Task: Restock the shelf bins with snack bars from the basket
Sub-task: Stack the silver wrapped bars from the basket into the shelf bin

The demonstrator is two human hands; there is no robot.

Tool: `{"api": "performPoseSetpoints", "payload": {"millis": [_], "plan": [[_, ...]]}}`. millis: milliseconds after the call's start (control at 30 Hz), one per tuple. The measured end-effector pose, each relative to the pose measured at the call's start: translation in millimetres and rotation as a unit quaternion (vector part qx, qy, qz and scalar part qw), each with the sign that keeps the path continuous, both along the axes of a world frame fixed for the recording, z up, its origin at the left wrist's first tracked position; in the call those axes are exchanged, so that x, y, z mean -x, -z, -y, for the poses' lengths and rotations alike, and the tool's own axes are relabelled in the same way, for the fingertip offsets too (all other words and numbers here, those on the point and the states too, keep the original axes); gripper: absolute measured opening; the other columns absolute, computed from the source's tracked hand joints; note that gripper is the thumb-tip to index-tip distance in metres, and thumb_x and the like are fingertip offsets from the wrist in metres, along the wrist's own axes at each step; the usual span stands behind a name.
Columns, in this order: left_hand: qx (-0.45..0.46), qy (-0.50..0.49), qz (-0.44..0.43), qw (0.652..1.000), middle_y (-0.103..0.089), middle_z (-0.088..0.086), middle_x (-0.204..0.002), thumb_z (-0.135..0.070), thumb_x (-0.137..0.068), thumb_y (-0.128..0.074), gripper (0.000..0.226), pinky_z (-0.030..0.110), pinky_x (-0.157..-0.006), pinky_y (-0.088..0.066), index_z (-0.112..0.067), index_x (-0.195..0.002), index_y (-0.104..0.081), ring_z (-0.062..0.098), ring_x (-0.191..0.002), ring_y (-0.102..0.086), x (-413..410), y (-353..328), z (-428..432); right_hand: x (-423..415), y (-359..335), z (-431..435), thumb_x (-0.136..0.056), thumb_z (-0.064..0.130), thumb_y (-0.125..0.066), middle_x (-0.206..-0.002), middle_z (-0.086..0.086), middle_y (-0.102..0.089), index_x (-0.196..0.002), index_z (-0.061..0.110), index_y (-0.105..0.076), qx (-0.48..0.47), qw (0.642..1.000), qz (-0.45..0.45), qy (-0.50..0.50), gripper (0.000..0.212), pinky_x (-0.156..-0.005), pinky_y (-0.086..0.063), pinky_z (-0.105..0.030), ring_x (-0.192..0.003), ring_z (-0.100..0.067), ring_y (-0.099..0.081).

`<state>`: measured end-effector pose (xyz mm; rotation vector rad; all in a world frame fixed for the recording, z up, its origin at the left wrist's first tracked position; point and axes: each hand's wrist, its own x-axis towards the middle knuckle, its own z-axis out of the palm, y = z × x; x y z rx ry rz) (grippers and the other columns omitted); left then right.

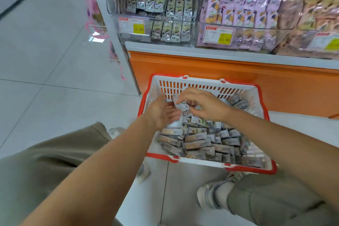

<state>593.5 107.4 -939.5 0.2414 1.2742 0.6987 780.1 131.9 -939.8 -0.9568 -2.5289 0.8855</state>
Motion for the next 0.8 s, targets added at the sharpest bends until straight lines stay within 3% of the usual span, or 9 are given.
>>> {"api": "performPoseSetpoints", "payload": {"millis": [133, 200, 267, 367, 467, 567, 633, 733, 800], "plan": [[-0.05, -0.012, 0.007, 0.999, -0.063, 0.018, -0.112, -0.033, -0.101, -0.047, 0.038, 0.036, -0.077, -0.055, -0.001, -0.119, -0.059, 0.027, -0.094, -0.062, -7.1, -18.0, -3.5, 1.0, -32.2, 8.1, -0.087, -0.007, -0.052, -0.126, 0.022, -0.052, -0.131, 0.026, -0.056, 0.02, 1.0, -0.005, 0.002, 0.055, -0.097, -0.045, -0.021, -0.113, 0.008, -0.051], [-0.083, -0.013, -0.018, 0.996, -0.055, 0.022, -0.135, -0.028, -0.098, -0.05, 0.046, 0.041, -0.095, -0.05, -0.002, -0.136, -0.05, 0.031, -0.113, -0.059, -8.1, -25.5, -6.4, 5.1, -46.7, 9.9, -0.087, -0.006, -0.048, -0.123, 0.019, -0.057, -0.131, 0.023, -0.056, 0.04, 0.999, -0.029, 0.014, 0.053, -0.092, -0.048, -0.022, -0.108, 0.006, -0.055], [-0.113, -0.004, -0.055, 0.992, -0.048, 0.021, -0.142, -0.032, -0.084, -0.063, 0.055, 0.045, -0.108, -0.039, -0.008, -0.132, -0.055, 0.033, -0.129, -0.049, -2.2, -33.5, -12.4, 11.1, -63.0, 6.6, -0.086, -0.003, -0.047, -0.12, 0.01, -0.062, -0.126, 0.021, -0.059, 0.025, 0.996, -0.074, 0.047, 0.048, -0.086, -0.052, -0.029, -0.104, -0.004, -0.061], [-0.164, -0.031, -0.096, 0.981, -0.059, 0.023, -0.12, -0.032, -0.079, -0.071, 0.058, 0.045, -0.097, -0.048, -0.003, -0.127, -0.054, 0.035, -0.106, -0.06, 10.2, -59.7, -21.2, 19.8, -92.3, -17.2, -0.088, -0.003, -0.047, -0.113, 0.006, -0.063, -0.119, 0.019, -0.061, -0.032, 0.985, -0.116, 0.12, 0.041, -0.08, -0.05, -0.025, -0.097, -0.006, -0.061], [-0.226, -0.046, -0.115, 0.966, -0.065, 0.02, -0.106, -0.021, -0.092, -0.063, 0.036, 0.042, -0.077, -0.053, -0.007, -0.125, -0.056, 0.029, -0.079, -0.065, 25.2, -98.1, -33.0, 29.0, -122.0, -51.6, -0.09, -0.002, -0.047, -0.109, 0.007, -0.056, -0.12, 0.016, -0.06, -0.075, 0.977, -0.112, 0.166, 0.038, -0.079, -0.044, -0.021, -0.094, -0.006, -0.056], [-0.263, -0.031, -0.154, 0.952, -0.067, 0.014, -0.094, -0.018, -0.098, -0.054, 0.016, 0.036, -0.067, -0.053, -0.012, -0.113, -0.058, 0.023, -0.07, -0.061, 36.6, -129.7, -52.0, 40.0, -142.5, -83.2, -0.092, 0.002, -0.049, -0.112, 0.007, -0.05, -0.125, 0.018, -0.056, -0.096, 0.976, -0.068, 0.185, 0.037, -0.085, -0.048, -0.033, -0.099, -0.01, -0.052], [-0.282, -0.02, -0.176, 0.943, -0.066, 0.012, -0.093, -0.011, -0.097, -0.047, 0.014, 0.035, -0.069, -0.052, -0.011, -0.109, -0.055, 0.024, -0.074, -0.061, 43.4, -143.3, -69.1, 48.9, -153.7, -101.9, -0.094, 0.007, -0.051, -0.12, 0.003, -0.049, -0.129, 0.019, -0.053, -0.097, 0.975, -0.039, 0.199, 0.037, -0.087, -0.048, -0.034, -0.101, -0.009, -0.05], [-0.325, 0.035, -0.232, 0.916, -0.064, 0.004, -0.115, -0.012, -0.088, -0.049, 0.047, 0.042, -0.103, -0.041, -0.019, -0.134, -0.049, 0.025, -0.111, -0.057, 51.3, -156.5, -94.2, 67.6, -165.6, -125.9, -0.1, 0.019, -0.049, -0.129, -0.002, -0.053, -0.133, 0.019, -0.049, 0.018, 0.972, -0.1, 0.214, 0.033, -0.083, -0.052, -0.029, -0.092, -0.003, -0.056], [-0.358, 0.073, -0.248, 0.897, -0.063, 0.002, -0.119, -0.007, -0.093, -0.049, 0.047, 0.034, -0.101, -0.041, -0.022, -0.137, -0.048, 0.022, -0.114, -0.055, 54.7, -161.6, -108.7, 81.2, -168.4, -141.0, -0.098, 0.034, -0.054, -0.127, -0.004, -0.057, -0.137, 0.018, -0.044, 0.163, 0.947, -0.171, 0.218, 0.043, -0.088, -0.055, -0.036, -0.1, -0.011, -0.063]]}}
